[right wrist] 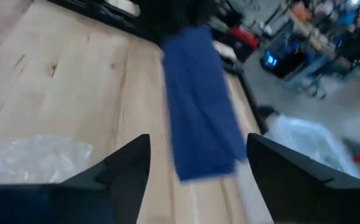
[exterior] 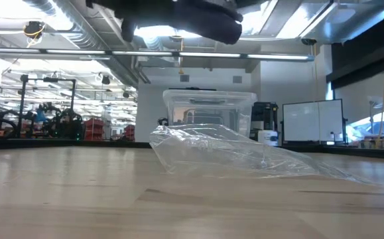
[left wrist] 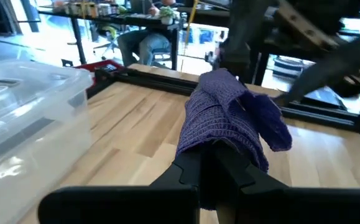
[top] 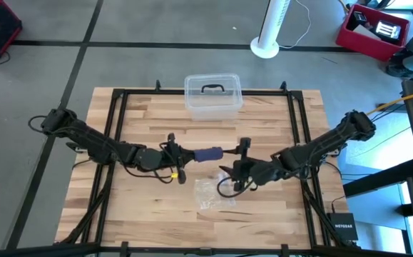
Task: Roll bandage
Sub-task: Roll the violet bandage
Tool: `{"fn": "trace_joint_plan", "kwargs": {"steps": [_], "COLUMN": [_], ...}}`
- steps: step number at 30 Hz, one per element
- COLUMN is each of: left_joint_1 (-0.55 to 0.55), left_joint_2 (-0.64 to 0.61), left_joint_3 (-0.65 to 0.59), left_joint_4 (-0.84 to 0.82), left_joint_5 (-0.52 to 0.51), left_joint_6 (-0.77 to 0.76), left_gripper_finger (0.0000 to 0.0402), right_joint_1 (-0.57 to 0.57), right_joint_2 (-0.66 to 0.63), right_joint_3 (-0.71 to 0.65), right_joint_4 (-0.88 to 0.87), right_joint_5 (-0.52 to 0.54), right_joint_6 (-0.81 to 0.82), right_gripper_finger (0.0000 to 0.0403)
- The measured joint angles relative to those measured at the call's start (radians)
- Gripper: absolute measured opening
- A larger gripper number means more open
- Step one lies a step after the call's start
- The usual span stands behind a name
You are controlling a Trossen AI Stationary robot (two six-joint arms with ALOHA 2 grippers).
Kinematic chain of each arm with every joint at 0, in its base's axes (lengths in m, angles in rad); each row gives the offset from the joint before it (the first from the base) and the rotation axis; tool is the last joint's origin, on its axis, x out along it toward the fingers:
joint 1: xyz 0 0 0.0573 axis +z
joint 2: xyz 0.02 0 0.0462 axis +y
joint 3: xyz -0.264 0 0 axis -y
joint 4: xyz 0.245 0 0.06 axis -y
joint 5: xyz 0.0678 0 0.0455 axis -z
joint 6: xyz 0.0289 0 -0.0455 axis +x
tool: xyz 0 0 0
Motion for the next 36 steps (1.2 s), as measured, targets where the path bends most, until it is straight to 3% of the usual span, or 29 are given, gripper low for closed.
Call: {"fn": "trace_joint_plan", "kwargs": {"steps": [9,21,26,30,32,36], "left_joint_1": [-0.003,-0.021,-0.025,-0.030,-0.031,-0.036], "left_joint_2": [0.000,0.000,0.000,0.000,0.000,0.000], "left_joint_3": [0.000,0.000,0.000,0.000,0.000,0.000], "left_joint_4": [0.013,-0.017,-0.029,-0.026,0.000,0.048], "left_joint_5": [0.001,0.001,0.001,0.001,0.025,0.085], "left_joint_6": [0.029,0.070,0.093,0.169,0.222,0.263], "left_gripper_finger": [0.0006,0.0006,0.0006,0.0006,0.0006,0.0006], "right_joint_1": [-0.091,-0.203,-0.108,-0.027,-0.019,-0.046], "right_joint_2": [0.045,0.043,0.027,0.009,0.013,0.046], "right_joint_3": [0.001,0.051,0.075,0.118,0.113,0.098], "right_joint_4": [0.217,0.148,0.052,-0.001,-0.020,-0.013], "right_joint_5": [0.018,0.113,0.068,-0.104,-0.197,-0.216], "right_joint_6": [-0.217,-0.213,-0.197,-0.115,-0.061,-0.017], "right_gripper_finger": [0.0268,0.0268,0.0268,0.0268,0.0268,0.0268]}}
